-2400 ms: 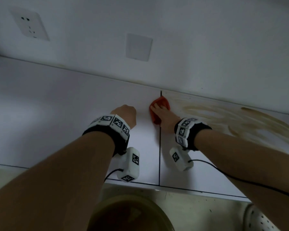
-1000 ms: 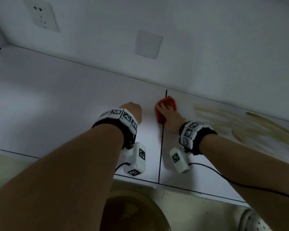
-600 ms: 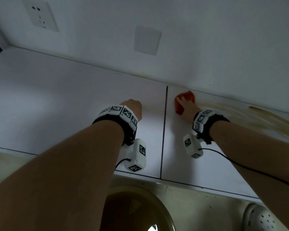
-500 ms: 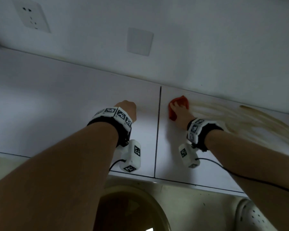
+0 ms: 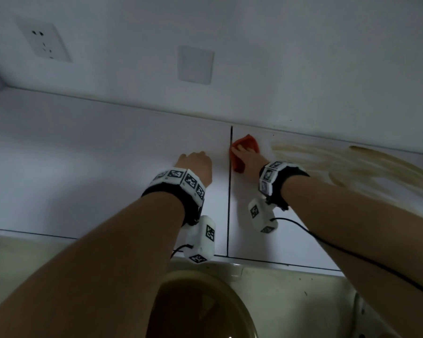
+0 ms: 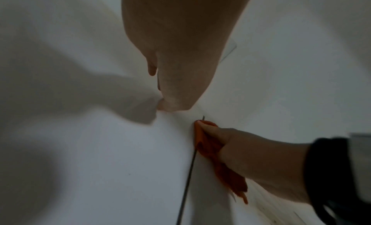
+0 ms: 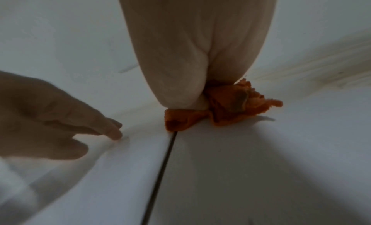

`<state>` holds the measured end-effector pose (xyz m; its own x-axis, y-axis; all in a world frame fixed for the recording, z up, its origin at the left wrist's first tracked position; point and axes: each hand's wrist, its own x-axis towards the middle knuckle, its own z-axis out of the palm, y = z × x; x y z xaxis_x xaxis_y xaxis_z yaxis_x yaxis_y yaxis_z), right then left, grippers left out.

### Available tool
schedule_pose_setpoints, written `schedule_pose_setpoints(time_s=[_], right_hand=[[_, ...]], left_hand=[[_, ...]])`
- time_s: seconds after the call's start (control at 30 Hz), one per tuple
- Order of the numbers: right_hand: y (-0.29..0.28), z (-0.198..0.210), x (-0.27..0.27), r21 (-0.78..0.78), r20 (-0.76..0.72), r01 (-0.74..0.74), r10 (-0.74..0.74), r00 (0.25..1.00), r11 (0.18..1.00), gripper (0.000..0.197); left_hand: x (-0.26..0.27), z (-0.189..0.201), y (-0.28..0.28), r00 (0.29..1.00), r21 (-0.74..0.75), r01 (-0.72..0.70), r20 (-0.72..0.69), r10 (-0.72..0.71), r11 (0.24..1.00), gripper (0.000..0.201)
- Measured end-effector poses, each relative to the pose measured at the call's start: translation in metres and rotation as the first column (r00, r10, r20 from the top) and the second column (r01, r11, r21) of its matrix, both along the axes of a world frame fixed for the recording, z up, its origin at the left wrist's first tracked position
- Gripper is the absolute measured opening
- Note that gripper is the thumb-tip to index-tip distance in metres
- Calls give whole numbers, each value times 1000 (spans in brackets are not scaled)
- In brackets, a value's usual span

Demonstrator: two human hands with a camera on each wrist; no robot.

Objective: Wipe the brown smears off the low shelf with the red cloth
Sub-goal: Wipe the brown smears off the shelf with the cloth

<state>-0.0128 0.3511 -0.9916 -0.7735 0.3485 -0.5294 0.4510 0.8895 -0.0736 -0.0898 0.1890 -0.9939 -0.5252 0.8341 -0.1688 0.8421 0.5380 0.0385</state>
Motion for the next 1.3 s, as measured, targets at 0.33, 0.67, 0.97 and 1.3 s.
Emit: schedule_pose_setpoints(time_s=[0.33, 0.67, 0.97, 1.3], right_hand=[[-28, 4, 76, -64, -42, 22, -25, 999, 998, 75], [-17, 0, 35, -57, 42, -40, 42, 998, 998, 79], [-10, 15, 113, -59, -12, 28, -29, 1000, 998, 76], [-17, 4, 88, -96, -28, -146, 144, 989, 985, 80]], left_hand=[[22, 4, 3, 993, -48, 87, 80, -83, 995, 42], [45, 9, -3, 997, -223, 77, 32, -72, 972, 50], [49, 8, 3, 999, -271, 33, 34, -25, 962, 50], [57, 21, -6, 986, -163, 15, 166, 13, 986, 50]])
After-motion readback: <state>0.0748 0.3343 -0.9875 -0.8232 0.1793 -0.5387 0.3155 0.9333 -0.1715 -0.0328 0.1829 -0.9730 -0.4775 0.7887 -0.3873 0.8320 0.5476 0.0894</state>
